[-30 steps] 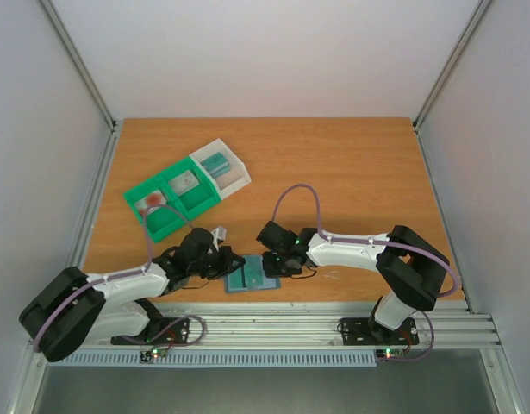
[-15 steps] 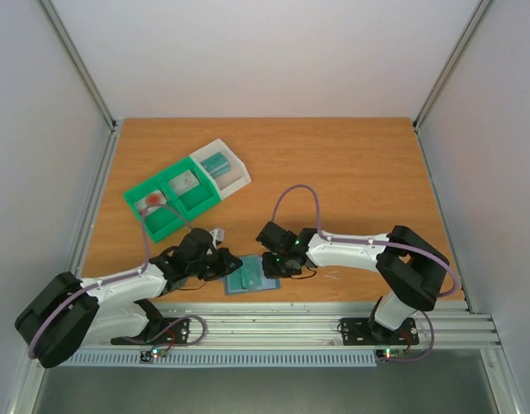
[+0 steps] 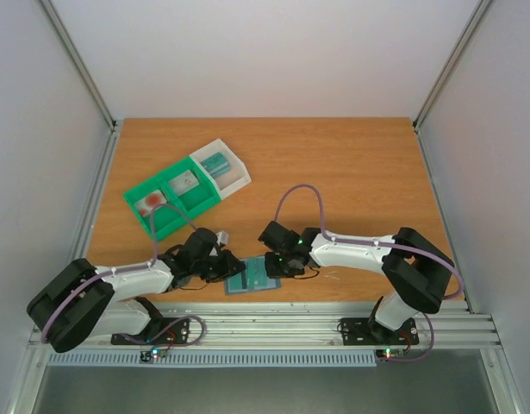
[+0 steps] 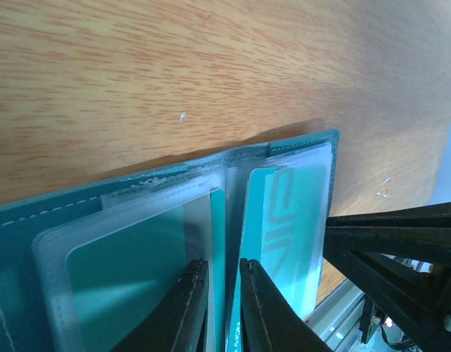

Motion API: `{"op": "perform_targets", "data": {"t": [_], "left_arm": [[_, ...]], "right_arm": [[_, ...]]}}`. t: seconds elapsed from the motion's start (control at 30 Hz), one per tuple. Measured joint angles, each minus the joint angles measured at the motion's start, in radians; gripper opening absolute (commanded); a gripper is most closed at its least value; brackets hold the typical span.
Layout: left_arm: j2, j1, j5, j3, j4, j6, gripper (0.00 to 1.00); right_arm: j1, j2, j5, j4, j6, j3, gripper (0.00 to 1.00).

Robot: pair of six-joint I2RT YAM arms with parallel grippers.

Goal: Take the credit cards out of the card holder

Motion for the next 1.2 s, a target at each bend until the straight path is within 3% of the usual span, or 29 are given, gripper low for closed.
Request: {"op": "perform_targets", "data": {"t": [0.8, 1.2], "left_arm": [[0.055, 0.0, 0.043, 0.0, 0.103, -0.034, 0.17], [0.068, 0.0, 0.071, 0.0, 0.13, -0.055, 0.22]], "right_arm": [[0.0, -0.104, 0.004, -0.032, 0.033, 0.003, 0.24], [0.0, -0.071, -0.052, 0.045, 0.037, 0.016, 0.15]]}}
